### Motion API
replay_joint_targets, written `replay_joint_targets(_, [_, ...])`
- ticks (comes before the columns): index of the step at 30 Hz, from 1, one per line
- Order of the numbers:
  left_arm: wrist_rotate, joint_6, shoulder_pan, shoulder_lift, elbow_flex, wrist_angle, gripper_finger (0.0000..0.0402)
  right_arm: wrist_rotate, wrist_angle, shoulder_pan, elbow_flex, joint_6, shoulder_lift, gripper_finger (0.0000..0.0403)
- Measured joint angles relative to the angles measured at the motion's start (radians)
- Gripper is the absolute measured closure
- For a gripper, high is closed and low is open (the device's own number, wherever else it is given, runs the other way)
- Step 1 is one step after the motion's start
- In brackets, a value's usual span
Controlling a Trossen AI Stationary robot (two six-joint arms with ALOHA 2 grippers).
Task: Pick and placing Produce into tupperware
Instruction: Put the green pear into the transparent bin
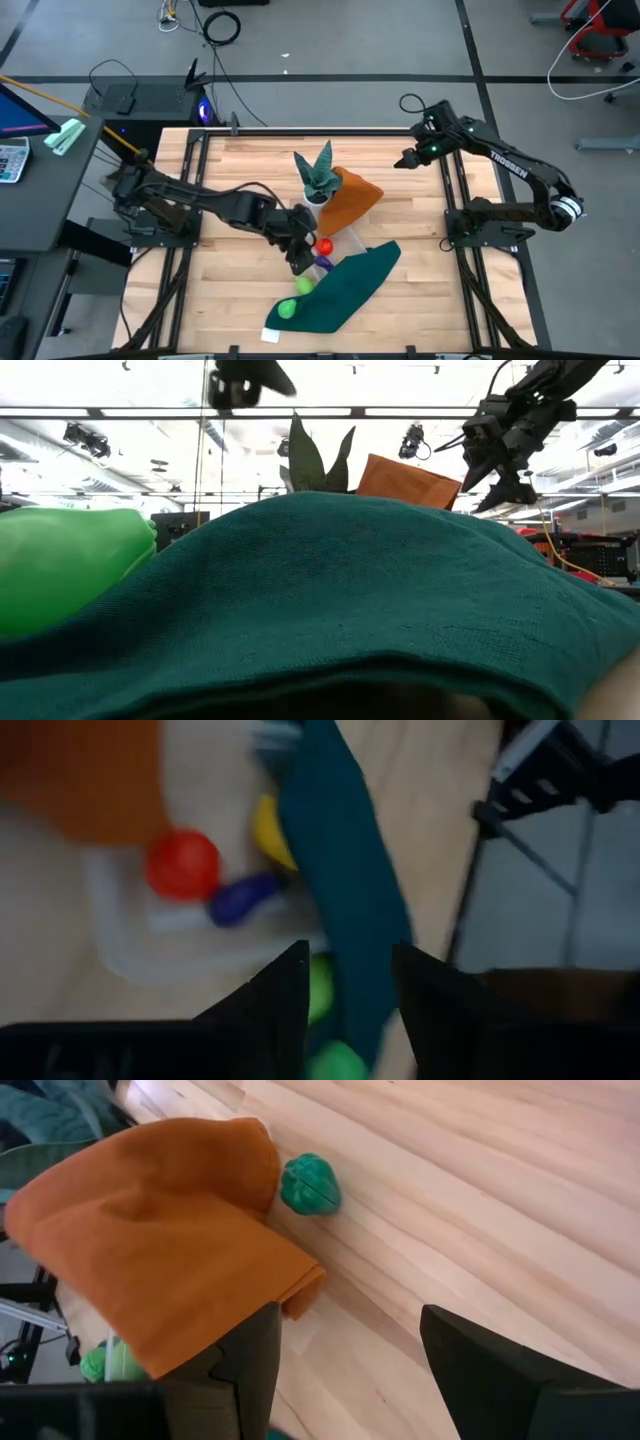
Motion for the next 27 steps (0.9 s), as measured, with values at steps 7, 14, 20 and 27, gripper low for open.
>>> replay_joint_targets(7, [0.012, -0.151, -0.122, 0.010, 0.000, -0.133, 0.0239, 0.001, -0.040, 0.012, 0.000, -0.018, -0.046, 0.0201])
replay_joint_targets(14, [-0.116, -0.316, -0.202, 0.024, -0.001, -0.233, 0.0244, 0.015, -0.059, 0.081, 0.000, 0.061, -0.085, 0.0201])
replay_joint_targets(20, [-0.118, -0.417, -0.228, 0.056, 0.000, -0.229, 0.0218, 0.057, -0.063, 0.196, 0.000, 0.165, -0.110, 0.0201])
replay_joint_targets(27, [-0.106, -0.447, -0.270, 0.138, 0.000, -0.098, 0.0158, 0.153, -0.076, 0.342, 0.000, 0.320, -0.114, 0.0201])
